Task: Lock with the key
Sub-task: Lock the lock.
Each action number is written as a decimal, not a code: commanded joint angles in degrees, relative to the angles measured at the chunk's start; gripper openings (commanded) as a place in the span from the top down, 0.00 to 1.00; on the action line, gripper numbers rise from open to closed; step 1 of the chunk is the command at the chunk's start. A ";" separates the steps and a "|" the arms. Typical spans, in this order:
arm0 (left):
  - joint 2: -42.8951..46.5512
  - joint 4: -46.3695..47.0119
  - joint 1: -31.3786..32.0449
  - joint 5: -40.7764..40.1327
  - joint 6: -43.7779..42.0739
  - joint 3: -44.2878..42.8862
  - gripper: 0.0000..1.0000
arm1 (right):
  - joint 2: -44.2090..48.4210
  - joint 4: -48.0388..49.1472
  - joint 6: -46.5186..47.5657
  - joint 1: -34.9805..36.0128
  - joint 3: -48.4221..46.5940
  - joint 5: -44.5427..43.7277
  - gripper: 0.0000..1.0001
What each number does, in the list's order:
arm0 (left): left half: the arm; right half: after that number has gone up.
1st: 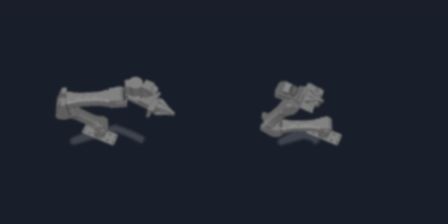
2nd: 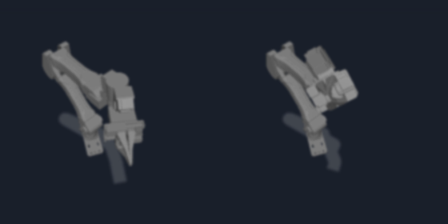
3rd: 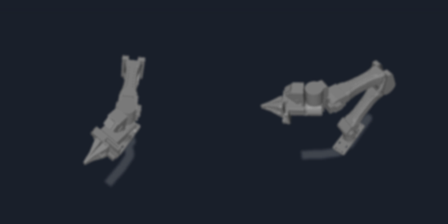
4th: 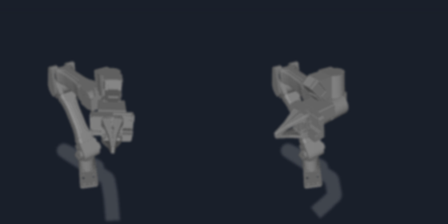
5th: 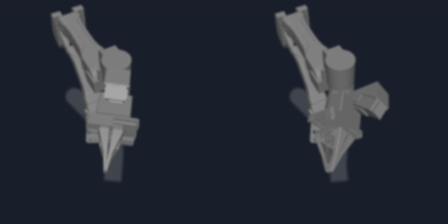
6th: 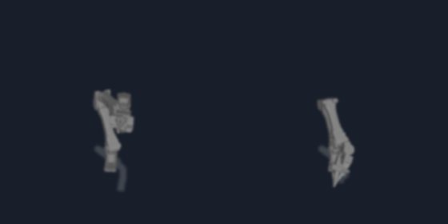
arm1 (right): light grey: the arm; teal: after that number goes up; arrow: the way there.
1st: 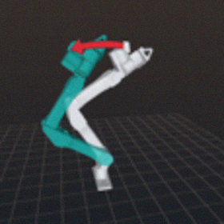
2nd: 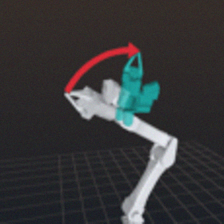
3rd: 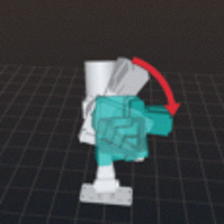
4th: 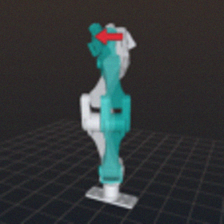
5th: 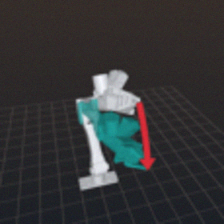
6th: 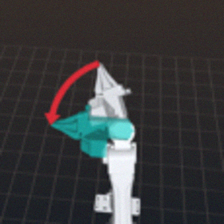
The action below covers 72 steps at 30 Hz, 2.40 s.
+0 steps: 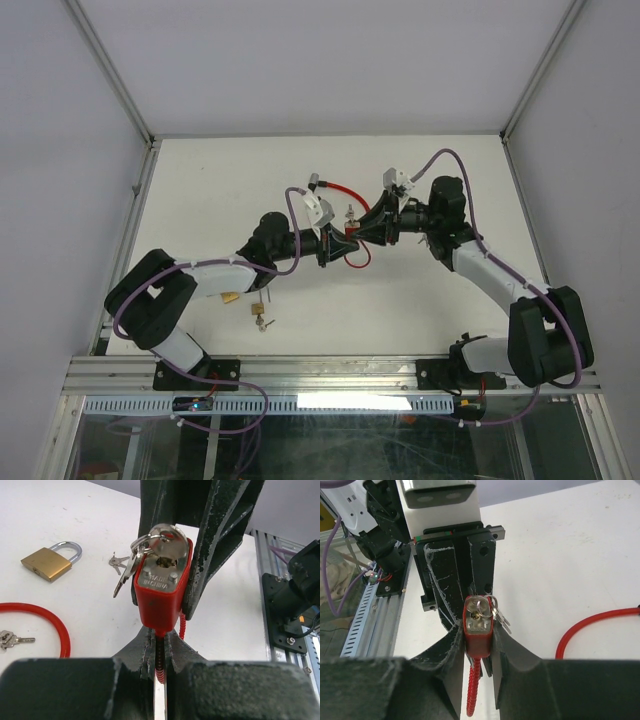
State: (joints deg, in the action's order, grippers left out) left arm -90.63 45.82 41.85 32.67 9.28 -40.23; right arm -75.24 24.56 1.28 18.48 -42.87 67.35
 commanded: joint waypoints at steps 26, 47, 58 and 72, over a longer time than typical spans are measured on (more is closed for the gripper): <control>5.72 -10.38 1.38 -10.18 -14.36 0.60 1.00 | 2.56 -56.79 18.93 -7.41 -25.01 -0.93 0.40; 4.57 -17.34 3.84 -13.64 -15.61 -3.44 1.00 | -5.72 -60.27 12.07 8.98 -32.56 -30.47 0.57; 4.15 -17.64 3.91 -12.80 -15.34 -4.17 1.00 | -5.47 -59.52 13.01 9.29 -31.80 -29.67 0.73; 3.75 -18.79 3.90 -11.95 -15.54 -4.79 1.00 | -4.06 -60.41 18.32 9.22 -31.61 -26.11 0.92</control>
State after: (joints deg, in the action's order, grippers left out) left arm -87.79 24.40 45.08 19.51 -5.37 -42.09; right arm -82.17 -36.34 16.58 27.42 -73.03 38.52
